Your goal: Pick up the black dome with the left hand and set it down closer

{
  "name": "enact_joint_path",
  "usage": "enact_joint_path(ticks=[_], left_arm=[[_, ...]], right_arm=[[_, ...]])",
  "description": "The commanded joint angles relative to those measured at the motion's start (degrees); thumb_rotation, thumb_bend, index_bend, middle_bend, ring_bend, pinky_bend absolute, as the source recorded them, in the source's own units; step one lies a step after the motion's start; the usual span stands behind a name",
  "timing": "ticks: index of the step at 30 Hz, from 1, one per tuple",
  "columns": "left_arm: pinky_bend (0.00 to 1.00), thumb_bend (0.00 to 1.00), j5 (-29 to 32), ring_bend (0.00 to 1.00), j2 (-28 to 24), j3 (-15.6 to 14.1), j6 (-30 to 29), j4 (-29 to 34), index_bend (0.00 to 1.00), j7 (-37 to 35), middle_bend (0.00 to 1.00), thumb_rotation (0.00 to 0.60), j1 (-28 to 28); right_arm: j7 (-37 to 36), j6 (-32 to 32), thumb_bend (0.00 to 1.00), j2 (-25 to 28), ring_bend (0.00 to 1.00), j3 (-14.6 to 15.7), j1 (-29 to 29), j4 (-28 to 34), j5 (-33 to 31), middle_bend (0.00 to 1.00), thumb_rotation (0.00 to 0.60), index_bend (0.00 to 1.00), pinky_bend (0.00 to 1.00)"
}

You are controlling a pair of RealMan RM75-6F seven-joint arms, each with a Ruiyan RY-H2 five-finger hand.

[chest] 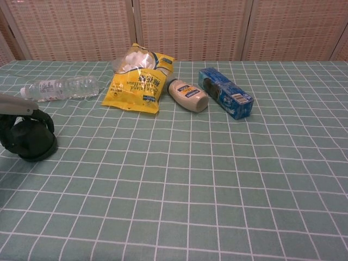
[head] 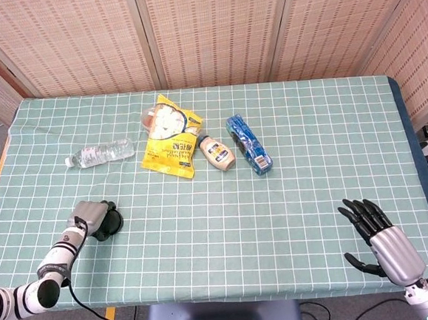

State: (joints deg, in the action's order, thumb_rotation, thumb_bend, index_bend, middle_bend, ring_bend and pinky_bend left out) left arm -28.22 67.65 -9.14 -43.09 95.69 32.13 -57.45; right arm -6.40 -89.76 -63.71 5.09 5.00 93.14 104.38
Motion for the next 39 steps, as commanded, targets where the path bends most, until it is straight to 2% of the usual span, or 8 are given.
enact_joint_path(ticks=[1,4,6,12,16,33,35,39], left_arm=[[0.41,0.35,-0.2,0.29,0.1,-0.5,-1.0,0.3,0.42,0.7,0.39,0.600,0.1],[0.28,0.35,0.3,0.10,0.1,-0.6,-1.4,0.6,0.23,1.1,0.17,0.600,-0.1],[0.23,0.35,0.0,0.05,0.2,-0.5,-1.6,0.4,0.15,1.0,0.10,0.600,0.0],[0.19,0.35,-1.4,0.01,0.8,-0.2,-0.6,-1.0,0.10,-0.5,0.06,0.600,0.8],[0.16,0.34,-0.8,0.00,1.0,-0.3,0.0,-1.6,0.02,-0.5,0.01,0.600,0.7],[0.11,0.35,-8.8,0.00,0.0,1.4,-4.1,-0.1,0.01,-2.3,0.00,0.600,3.3],[0.11,0.35,-9.7,0.00,-0.1,1.3,-5.5,0.3,0.05,-1.5,0.03,0.600,3.7],[0.12,0.35,-10.1,0.01,-0.2,1.0,-6.3,0.5,0.14,-0.8,0.18,0.600,4.5]], right_arm=[[0.1,0.0,0.19,0.0,0.00,0.0,0.0,0.1,0.1,0.00,0.600,0.00,0.00],[0.2,-0.1,0.19,-0.1,0.00,0.0,0.0,0.1,0.1,0.00,0.600,0.00,0.00],[0.3,-0.1,0.19,-0.1,0.00,0.0,0.0,0.2,0.1,0.00,0.600,0.00,0.00],[0.3,0.1,0.19,-0.1,0.00,0.0,0.0,0.2,-0.1,0.00,0.600,0.00,0.00],[0.4,0.1,0.19,-0.1,0.00,-0.1,0.0,0.2,-0.2,0.00,0.600,0.00,0.00],[0.3,-0.1,0.19,0.0,0.00,0.0,-0.1,0.2,0.2,0.00,0.600,0.00,0.00],[0.3,-0.2,0.19,0.0,0.00,0.1,-0.1,0.2,0.2,0.00,0.600,0.00,0.00],[0.3,-0.1,0.19,0.0,0.00,0.2,-0.1,0.2,0.3,0.00,0.600,0.00,0.00]])
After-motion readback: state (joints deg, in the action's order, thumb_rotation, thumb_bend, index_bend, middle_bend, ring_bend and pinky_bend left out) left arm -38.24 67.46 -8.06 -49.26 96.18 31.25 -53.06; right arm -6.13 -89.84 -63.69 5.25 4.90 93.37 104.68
